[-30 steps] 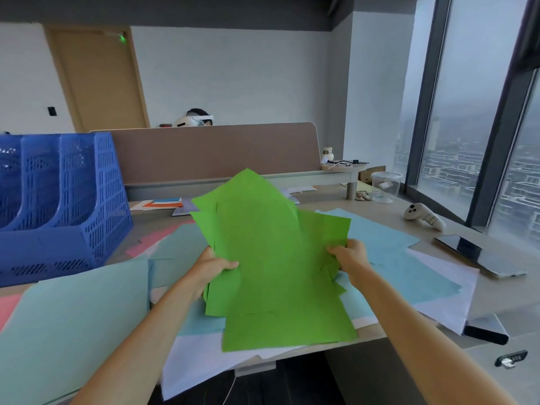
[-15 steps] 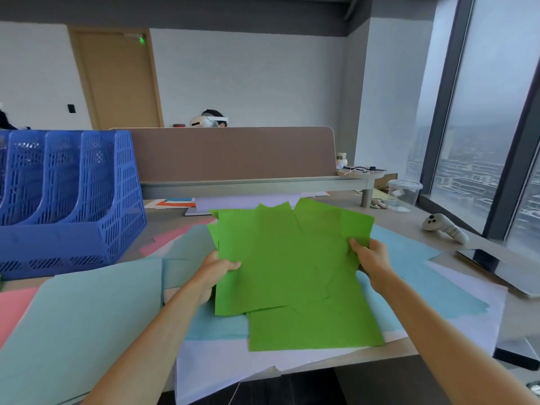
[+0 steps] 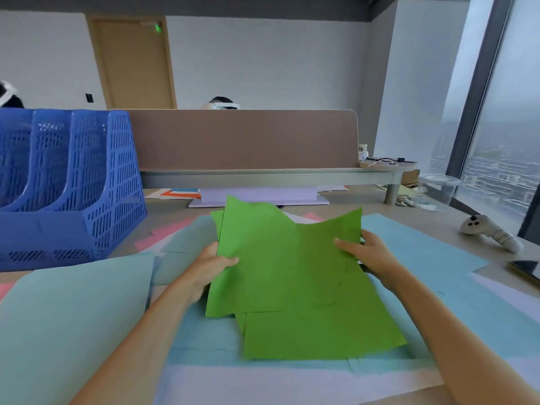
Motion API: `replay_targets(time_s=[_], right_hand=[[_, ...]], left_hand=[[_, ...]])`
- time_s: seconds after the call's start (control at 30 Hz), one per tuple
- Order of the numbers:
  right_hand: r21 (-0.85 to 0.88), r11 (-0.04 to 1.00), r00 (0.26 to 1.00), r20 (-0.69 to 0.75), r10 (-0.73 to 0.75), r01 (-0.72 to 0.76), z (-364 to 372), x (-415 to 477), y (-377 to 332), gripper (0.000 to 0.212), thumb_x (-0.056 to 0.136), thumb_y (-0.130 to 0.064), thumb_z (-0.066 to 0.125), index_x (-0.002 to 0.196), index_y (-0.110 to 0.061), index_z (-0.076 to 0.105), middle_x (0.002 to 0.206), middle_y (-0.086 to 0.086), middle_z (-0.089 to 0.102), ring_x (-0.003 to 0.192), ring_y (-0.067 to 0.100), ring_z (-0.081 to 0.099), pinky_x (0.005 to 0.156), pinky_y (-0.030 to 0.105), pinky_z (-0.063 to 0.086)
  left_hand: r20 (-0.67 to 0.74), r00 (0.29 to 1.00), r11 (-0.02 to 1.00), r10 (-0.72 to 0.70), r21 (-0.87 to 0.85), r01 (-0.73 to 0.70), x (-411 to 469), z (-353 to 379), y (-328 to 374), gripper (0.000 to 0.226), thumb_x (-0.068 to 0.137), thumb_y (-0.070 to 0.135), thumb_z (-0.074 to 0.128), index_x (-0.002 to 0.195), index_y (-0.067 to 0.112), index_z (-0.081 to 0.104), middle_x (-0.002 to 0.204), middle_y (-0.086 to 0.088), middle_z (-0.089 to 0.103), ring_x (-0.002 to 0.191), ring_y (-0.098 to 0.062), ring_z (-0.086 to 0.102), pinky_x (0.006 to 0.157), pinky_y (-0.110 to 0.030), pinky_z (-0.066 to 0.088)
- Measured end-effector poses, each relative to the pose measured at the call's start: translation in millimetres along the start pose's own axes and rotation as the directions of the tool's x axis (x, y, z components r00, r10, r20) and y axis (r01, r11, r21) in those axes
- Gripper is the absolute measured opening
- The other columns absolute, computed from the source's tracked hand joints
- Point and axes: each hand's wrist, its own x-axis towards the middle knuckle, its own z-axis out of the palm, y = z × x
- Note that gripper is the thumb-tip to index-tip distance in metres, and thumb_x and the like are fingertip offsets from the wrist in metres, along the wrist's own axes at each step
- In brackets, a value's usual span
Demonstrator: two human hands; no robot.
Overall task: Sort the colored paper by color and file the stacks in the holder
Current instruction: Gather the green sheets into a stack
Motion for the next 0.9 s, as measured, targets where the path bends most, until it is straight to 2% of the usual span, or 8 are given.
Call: replay_targets(time_s=[0.13,0.33,0.43,0.53,0.7,0.77,0.83,0.9], right_hand=[[-0.096,0.994,0.997,-0.057,-0.047,0.042,0,2,6,0.027,0.077,0.008,0.072,0.101,-0.003,0.068,0.093,0.014,0.071,0.071,0.023,0.068,0.062,0.031,0.059],[-0.219,0.974,0.976,-0.197,-0.092,0.048,-9,3,5,0.007,0.088,-0.008,0.061,0.087,-0.015,0.061,0.084,0.015,0.069,0.075,0.032,0.066,0.073,0.047,0.056],[-0.622,0.783,0.933,-0.287,-0.217,-0.010,-11,-2,6,0.030,0.096,-0.018,0.042,0.070,-0.006,0.049,0.070,0.018,0.055,0.073,0.042,0.053,0.064,0.040,0.044],[-0.756,0.646,0.888,-0.366,-0.279,-0.108,-15,-13,1,0.042,0.102,-0.028,0.032,0.071,-0.006,0.050,0.074,0.015,0.048,0.077,0.041,0.052,0.063,0.036,0.036],[-0.657,0.750,0.916,-0.339,-0.215,-0.068,-21,-11,-3,0.031,0.088,-0.016,0.048,0.059,-0.008,0.041,0.059,0.012,0.048,0.063,0.034,0.050,0.056,0.035,0.037],[-0.570,0.819,0.933,-0.327,-0.149,-0.069,-20,-14,-6,0.011,0.082,-0.015,0.053,0.075,-0.007,0.053,0.067,0.009,0.057,0.060,0.029,0.058,0.057,0.035,0.046],[-0.512,0.856,0.930,-0.345,-0.129,-0.071,-18,-15,-8,0.030,0.085,-0.016,0.056,0.113,-0.007,0.054,0.084,0.009,0.060,0.072,0.028,0.059,0.062,0.033,0.046],[-0.490,0.869,0.926,-0.354,-0.133,-0.062,-19,-15,-9,0.035,0.085,-0.012,0.056,0.119,-0.005,0.054,0.086,0.009,0.059,0.078,0.028,0.057,0.061,0.031,0.045]], left_hand=[[-0.037,0.998,0.997,0.059,-0.052,-0.061,2,6,0,0.036,0.090,0.005,0.062,0.122,0.018,0.056,0.120,0.001,0.066,0.107,-0.018,0.063,0.101,-0.041,0.046],[-0.067,0.993,0.993,0.095,-0.063,-0.100,-3,12,3,0.032,0.092,0.001,0.058,0.118,0.019,0.057,0.113,0.000,0.068,0.102,-0.017,0.064,0.096,-0.037,0.049],[-0.115,0.991,0.993,0.072,-0.080,-0.081,-2,10,3,0.033,0.092,0.000,0.057,0.121,0.016,0.057,0.117,-0.004,0.067,0.106,-0.021,0.064,0.100,-0.042,0.047],[-0.153,0.987,0.994,0.054,-0.086,-0.067,0,9,1,0.033,0.093,0.000,0.055,0.123,0.015,0.056,0.119,-0.002,0.065,0.103,-0.020,0.063,0.094,-0.036,0.048],[-0.190,0.981,0.998,0.033,-0.050,-0.043,-1,9,0,0.030,0.094,0.002,0.055,0.122,0.012,0.052,0.120,0.001,0.060,0.103,-0.018,0.057,0.087,-0.029,0.043],[-0.186,0.982,0.999,0.015,-0.043,-0.024,-2,10,2,0.027,0.095,0.001,0.054,0.118,0.014,0.051,0.115,0.002,0.057,0.100,-0.016,0.054,0.083,-0.027,0.040],[-0.164,0.986,0.999,0.007,-0.033,-0.012,-1,10,2,0.030,0.094,0.000,0.054,0.121,0.013,0.052,0.119,-0.002,0.059,0.100,-0.016,0.055,0.082,-0.026,0.040],[-0.144,0.990,1.000,0.000,-0.029,-0.004,0,9,3,0.032,0.093,0.000,0.056,0.121,0.014,0.052,0.122,-0.003,0.062,0.102,-0.017,0.055,0.085,-0.027,0.041]])
